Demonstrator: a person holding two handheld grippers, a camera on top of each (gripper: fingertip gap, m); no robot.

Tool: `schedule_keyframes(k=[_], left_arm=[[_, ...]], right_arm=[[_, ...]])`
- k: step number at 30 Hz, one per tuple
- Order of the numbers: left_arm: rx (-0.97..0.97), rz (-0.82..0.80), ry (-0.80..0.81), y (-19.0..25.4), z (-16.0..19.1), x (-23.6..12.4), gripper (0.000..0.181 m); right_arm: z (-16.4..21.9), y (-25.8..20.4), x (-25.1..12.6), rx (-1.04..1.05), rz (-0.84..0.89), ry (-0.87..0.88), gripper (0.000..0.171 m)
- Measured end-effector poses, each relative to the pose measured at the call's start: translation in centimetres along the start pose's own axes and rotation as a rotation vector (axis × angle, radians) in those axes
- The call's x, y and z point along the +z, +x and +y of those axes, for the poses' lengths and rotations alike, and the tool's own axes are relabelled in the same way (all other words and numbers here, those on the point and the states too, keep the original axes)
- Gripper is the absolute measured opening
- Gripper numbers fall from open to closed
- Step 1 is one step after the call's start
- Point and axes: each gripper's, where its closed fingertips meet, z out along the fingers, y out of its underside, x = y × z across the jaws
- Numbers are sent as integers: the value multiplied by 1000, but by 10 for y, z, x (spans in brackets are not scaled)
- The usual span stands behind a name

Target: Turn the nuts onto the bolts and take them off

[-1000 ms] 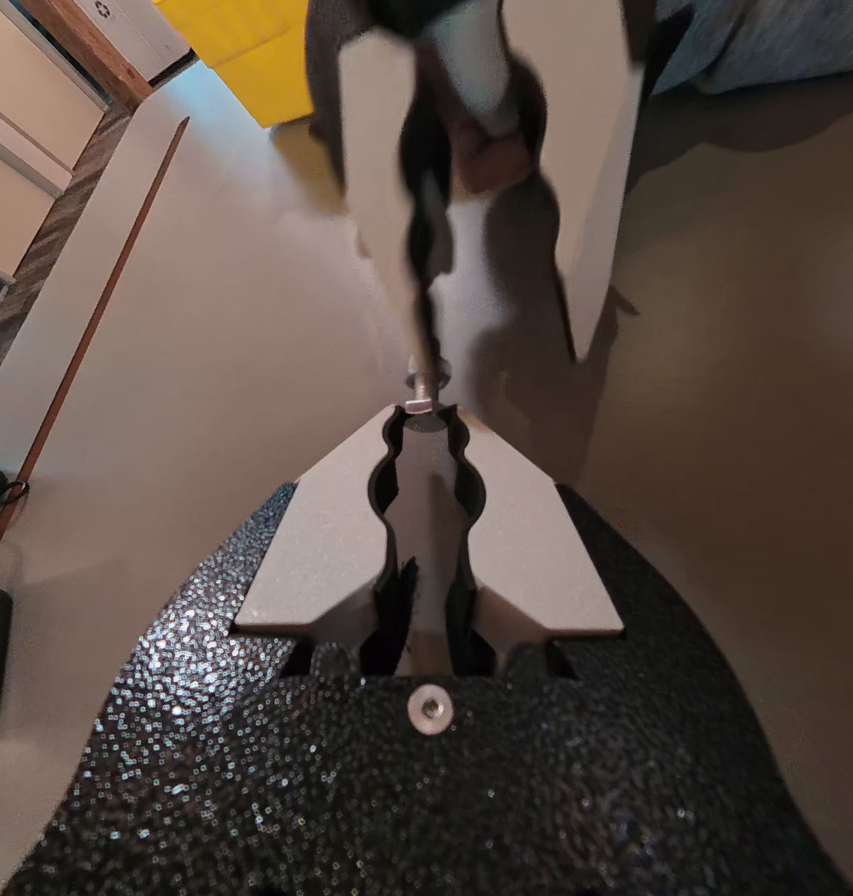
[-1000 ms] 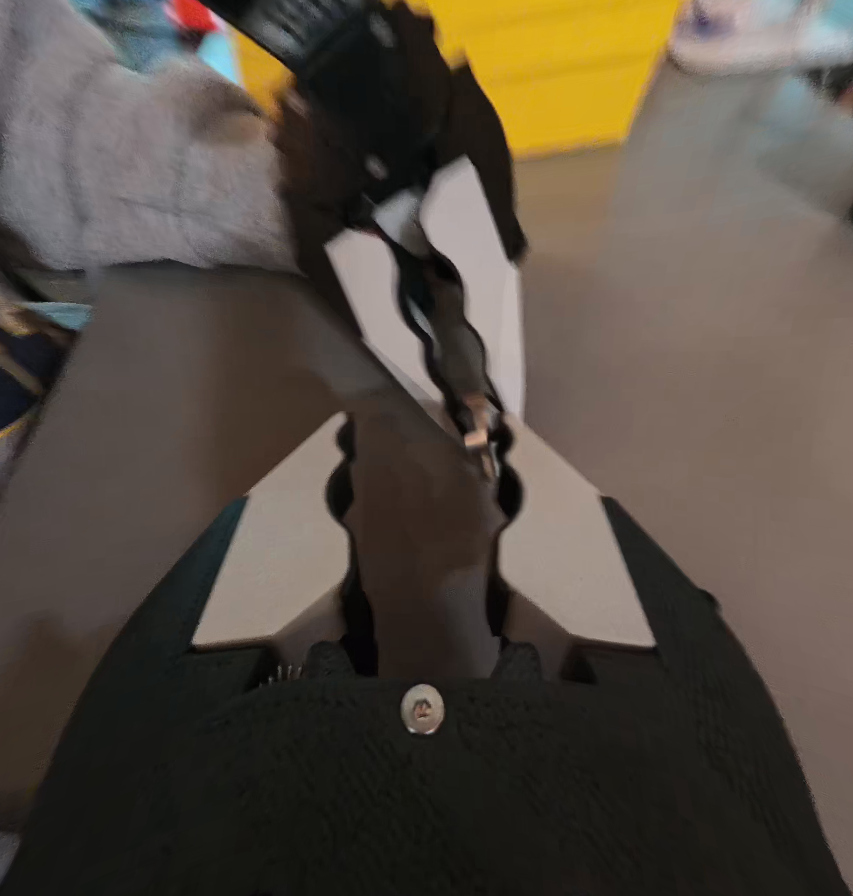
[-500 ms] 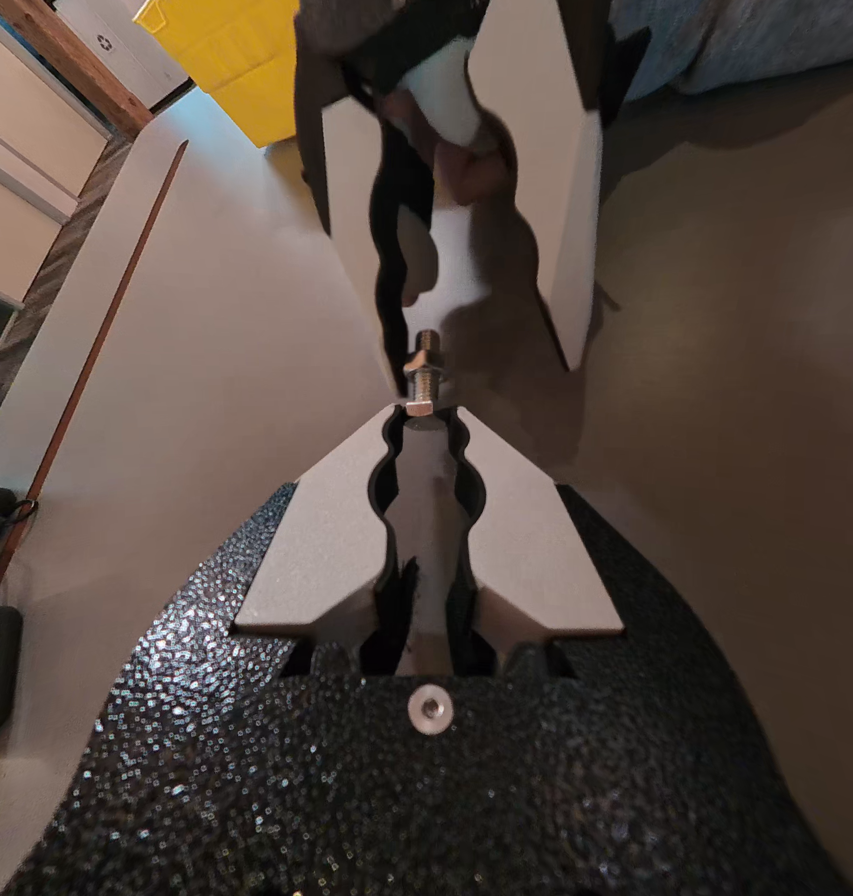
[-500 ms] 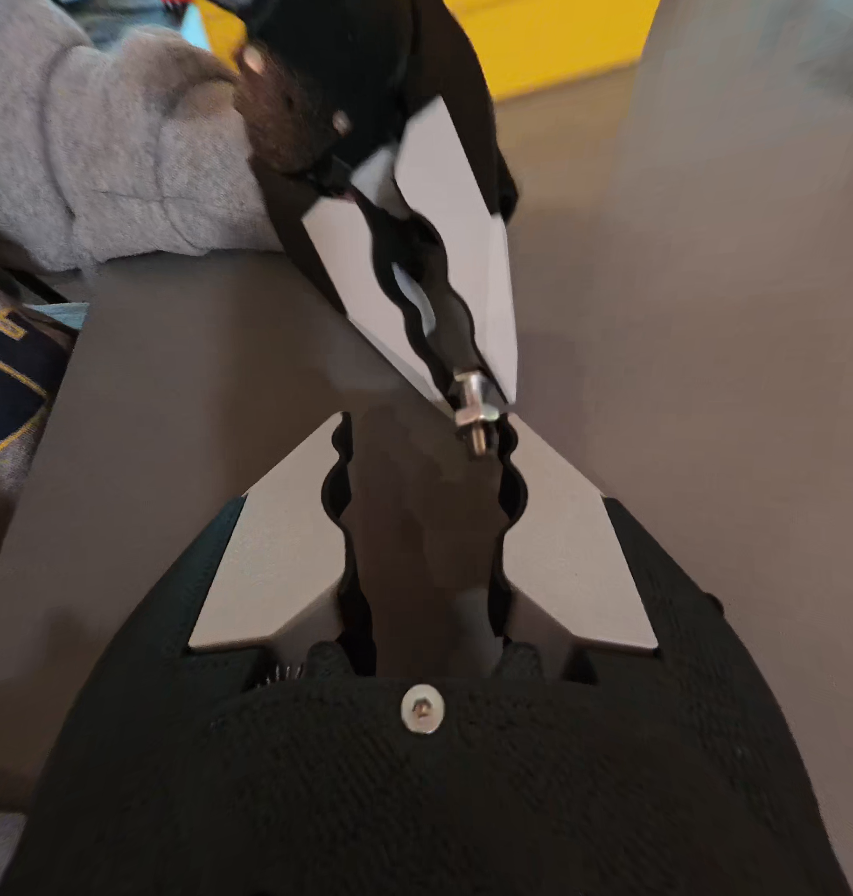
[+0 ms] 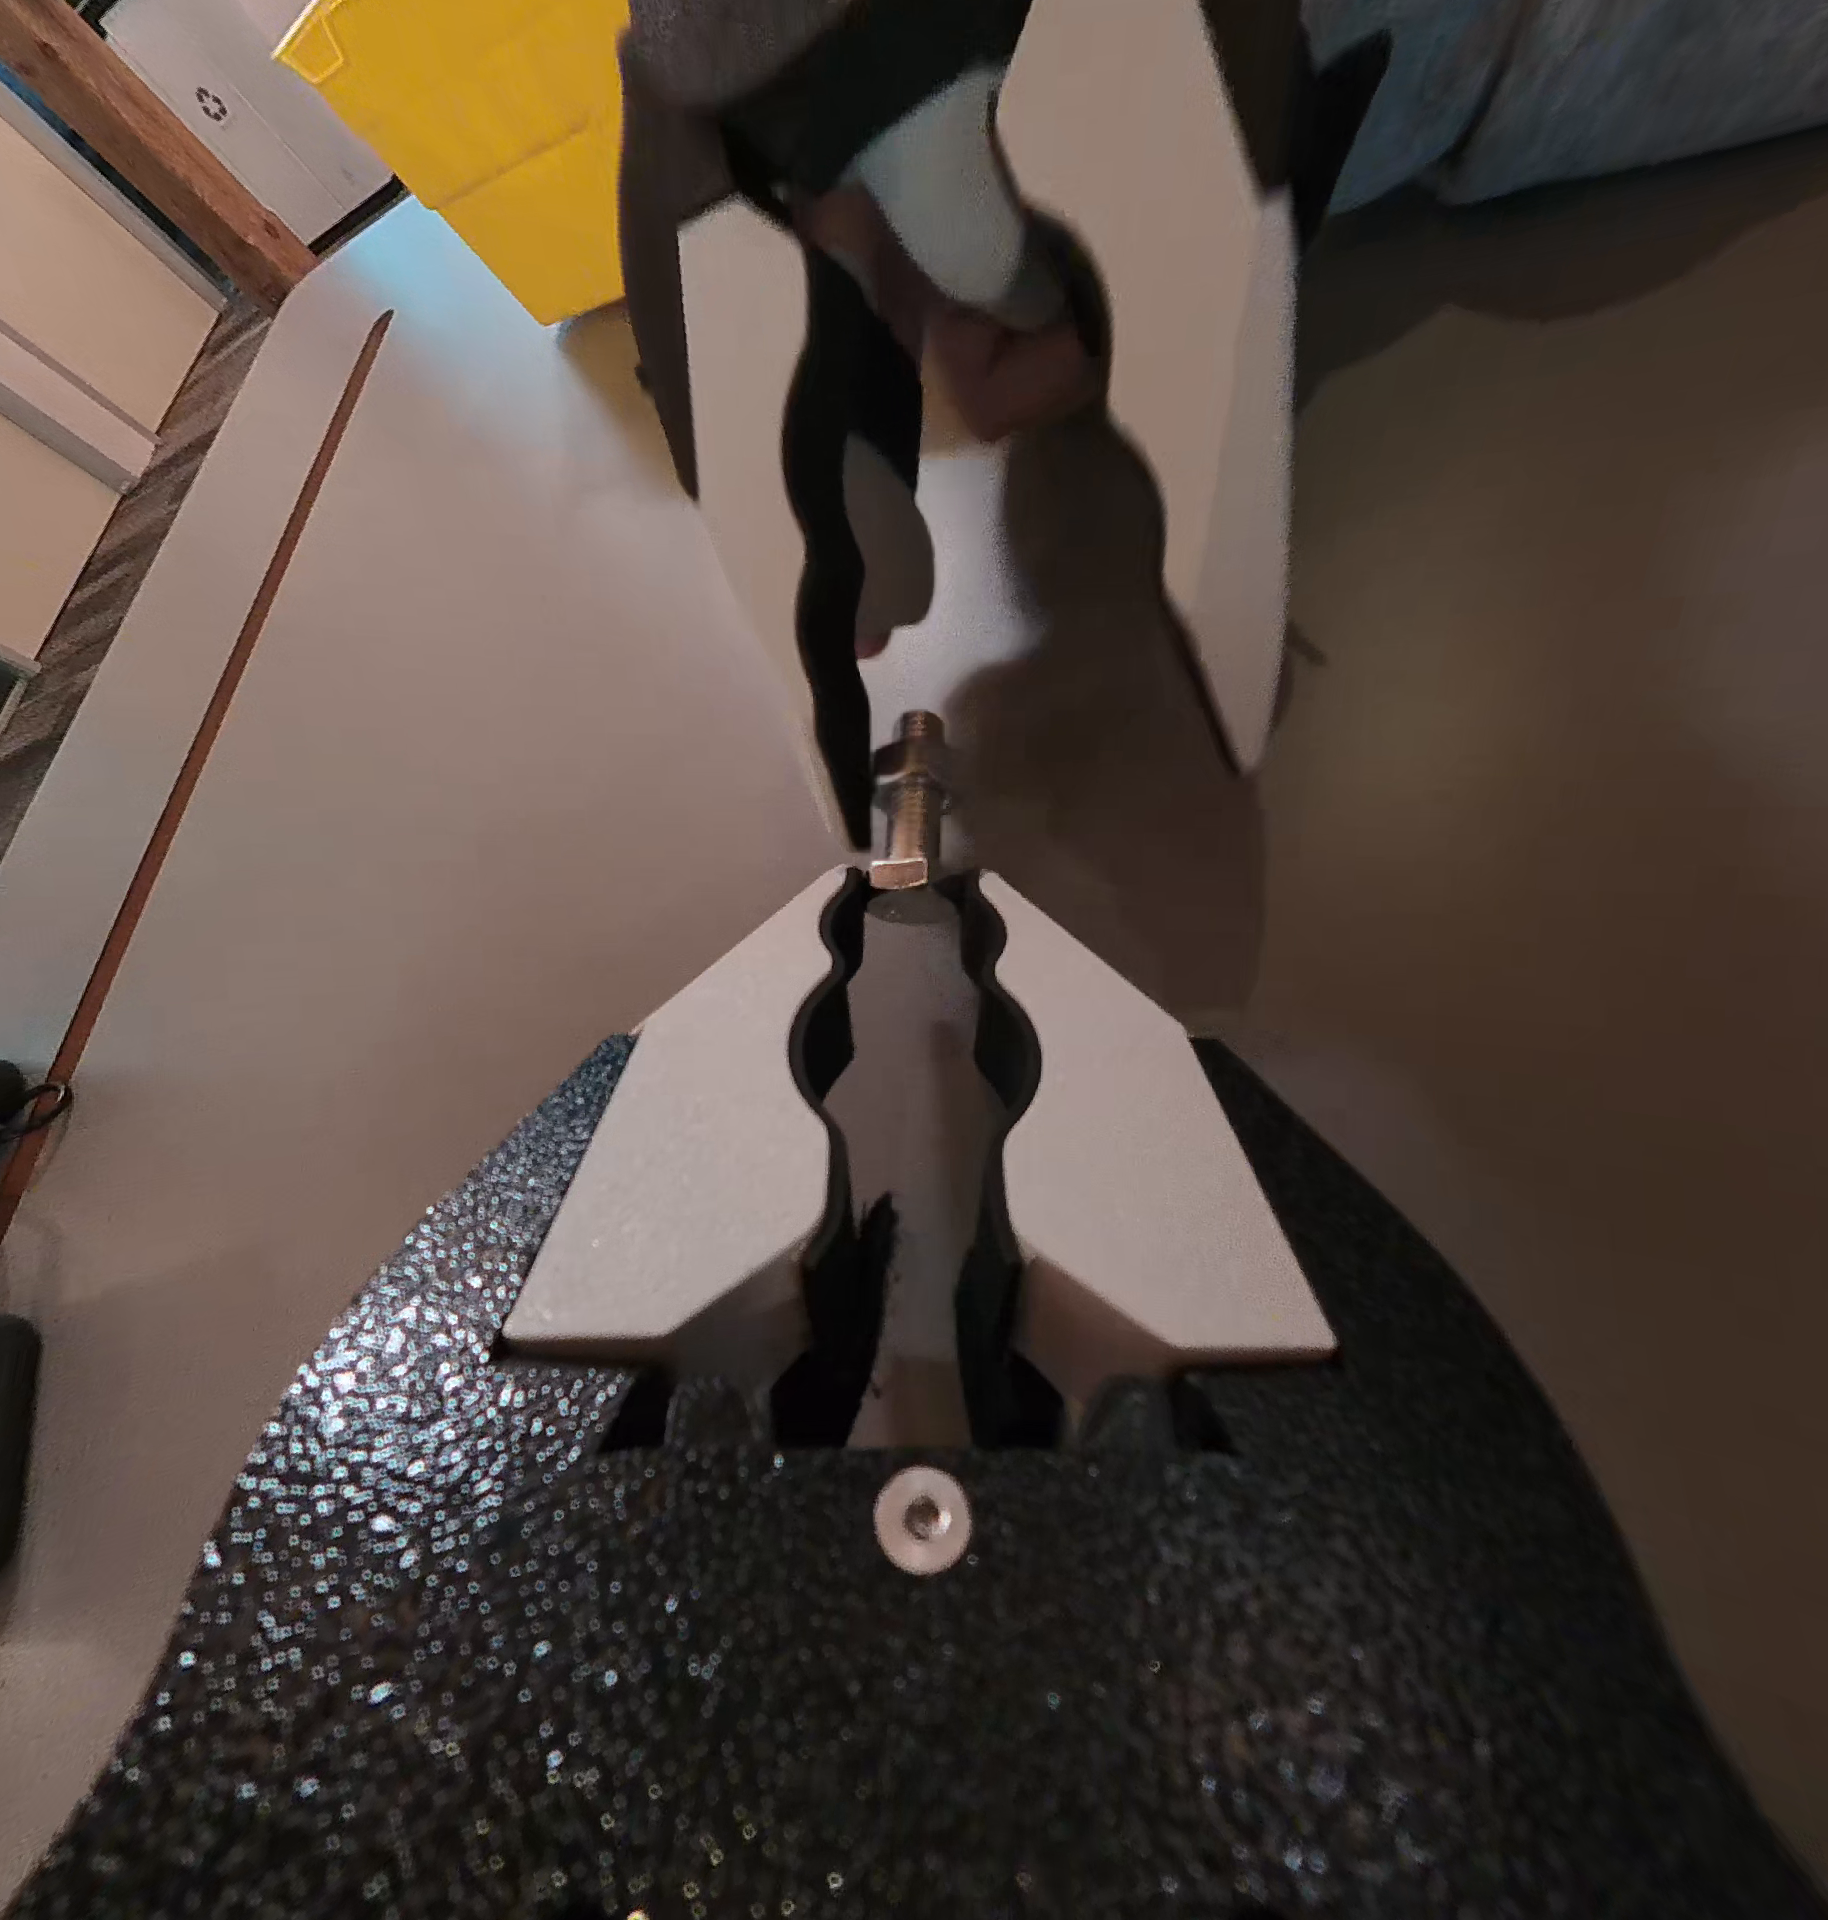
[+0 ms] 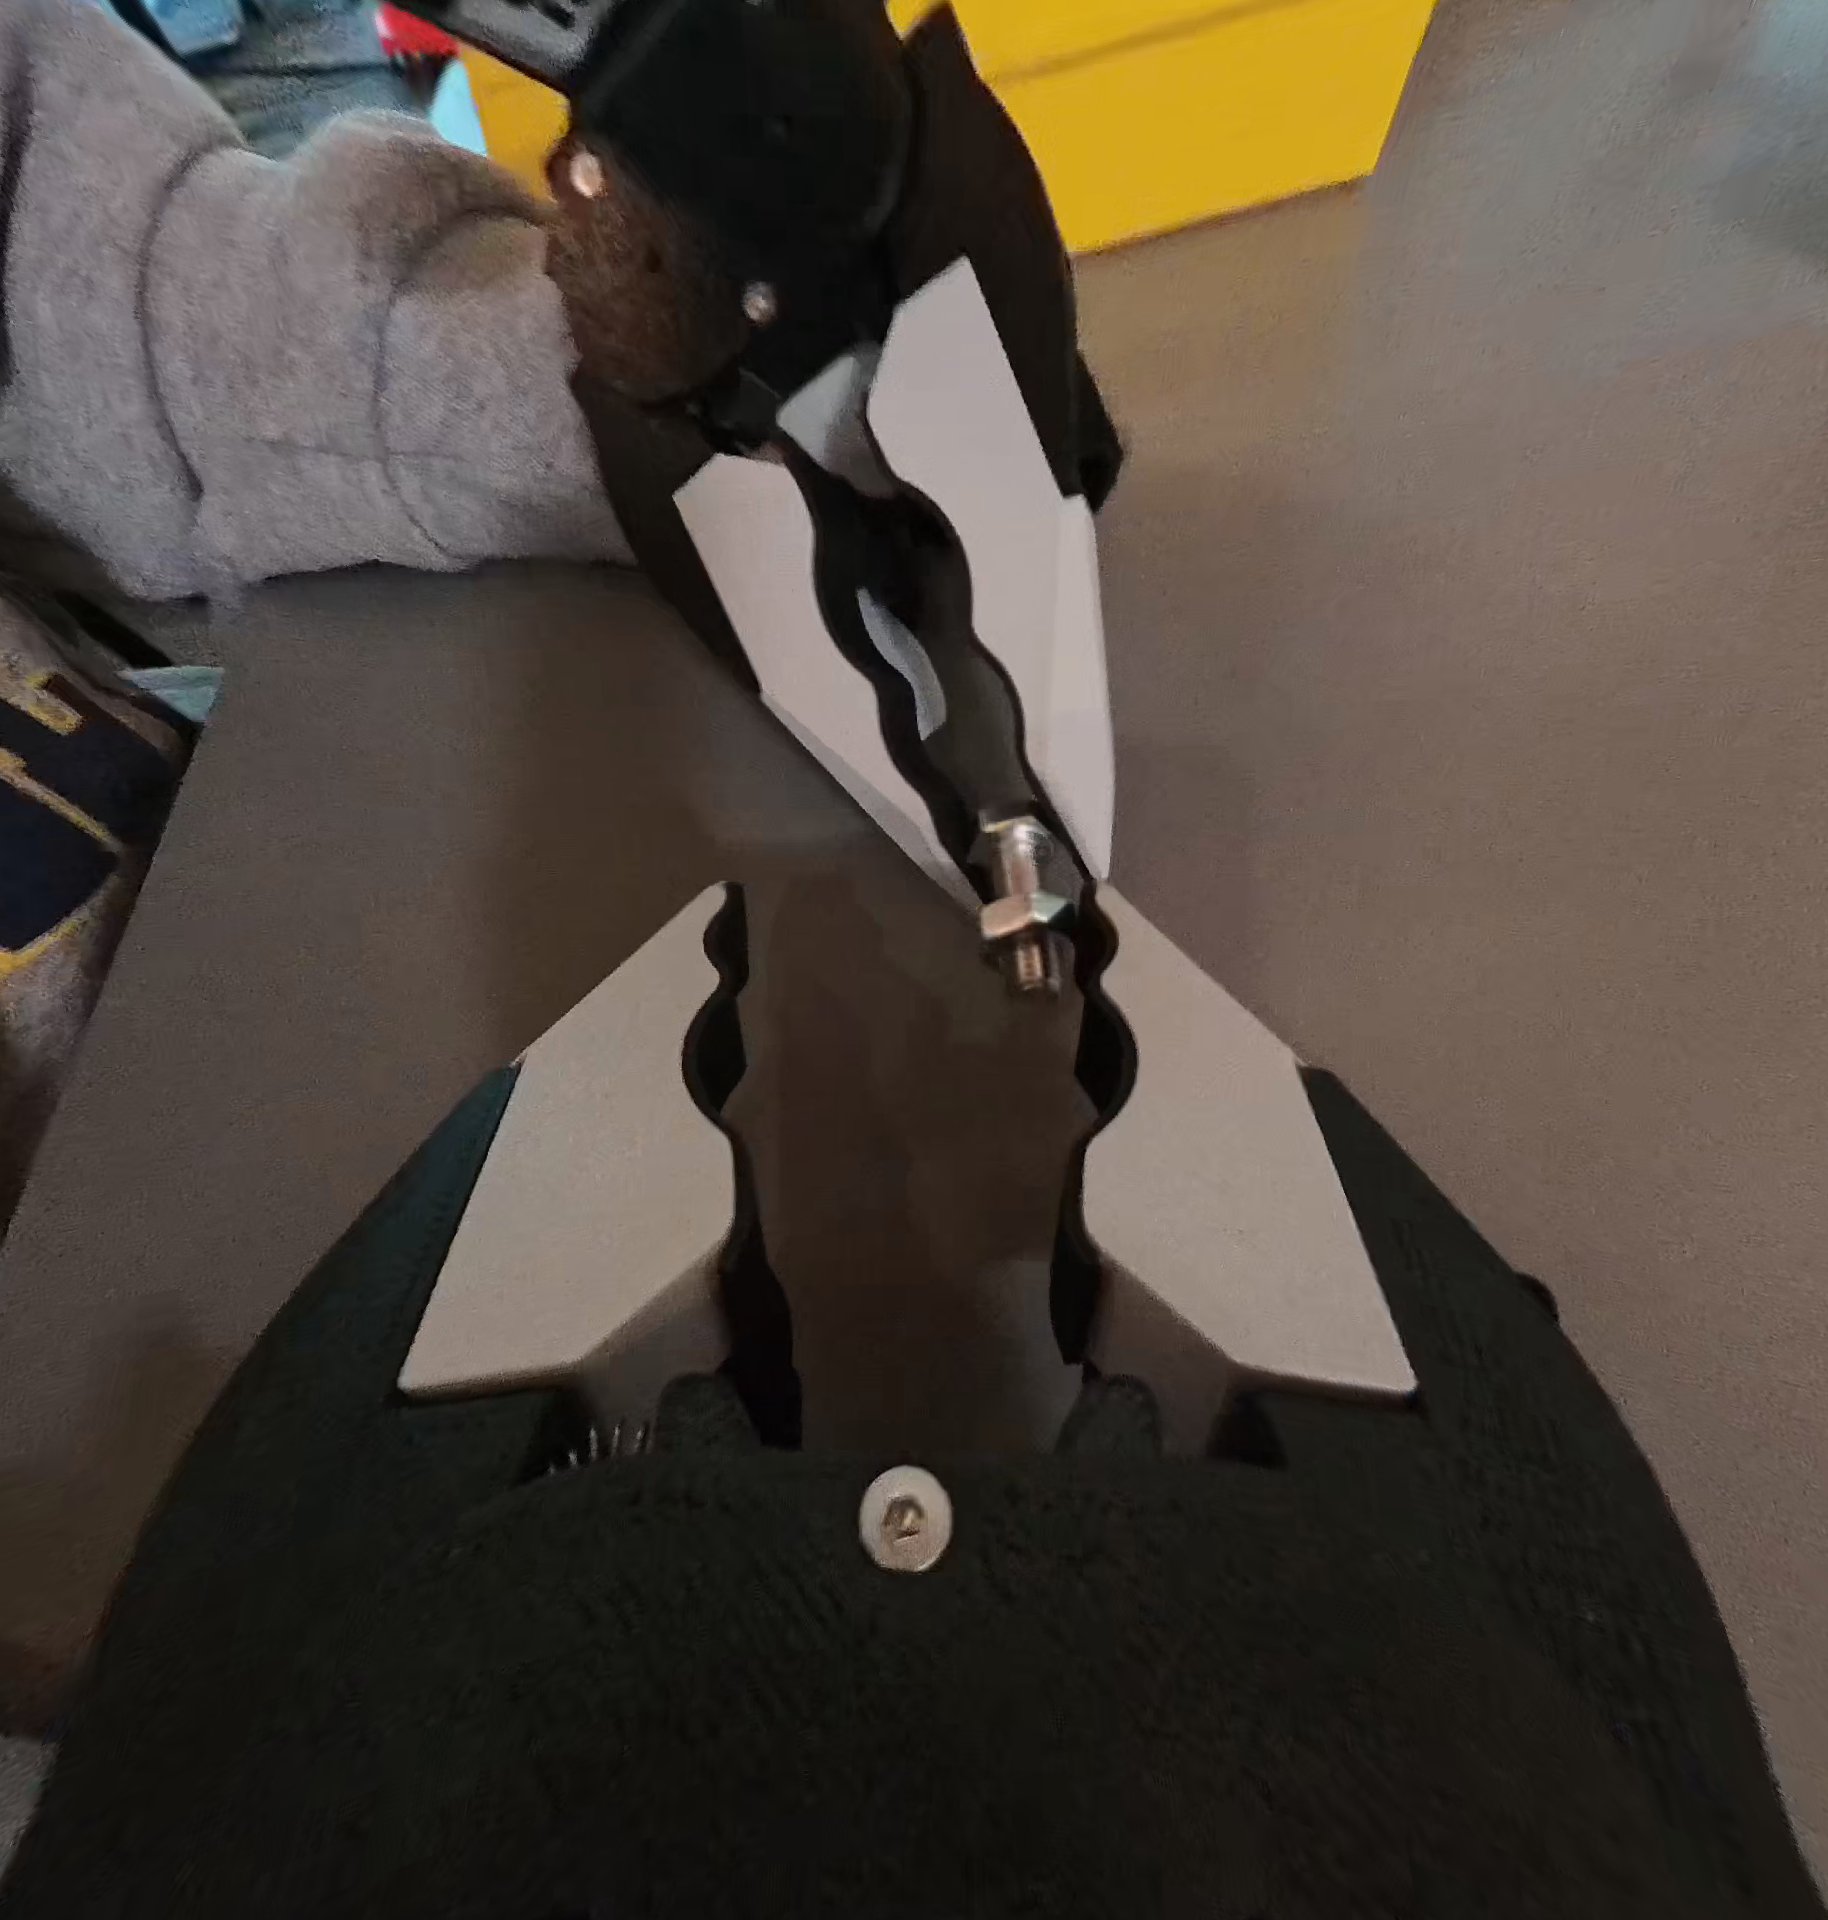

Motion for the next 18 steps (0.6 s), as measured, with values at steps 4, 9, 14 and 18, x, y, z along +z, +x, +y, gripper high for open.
schedule_keyframes(k=[4, 9, 14, 18], left_arm=[[-9, 1, -2, -1, 1, 0, 17], [-7, 0, -1, 0, 1, 0, 16], [-2, 1, 2, 0, 0, 0, 16], [11, -2, 9, 0, -1, 0, 17]], right_arm=[[-41, -18, -22, -84, -46, 239, 39], [6, 10, -9, 76, 28, -2, 58], [8, 1, 2, -6, 13, -50, 63], [-16, -6, -12, -74, 3, 98, 50]])
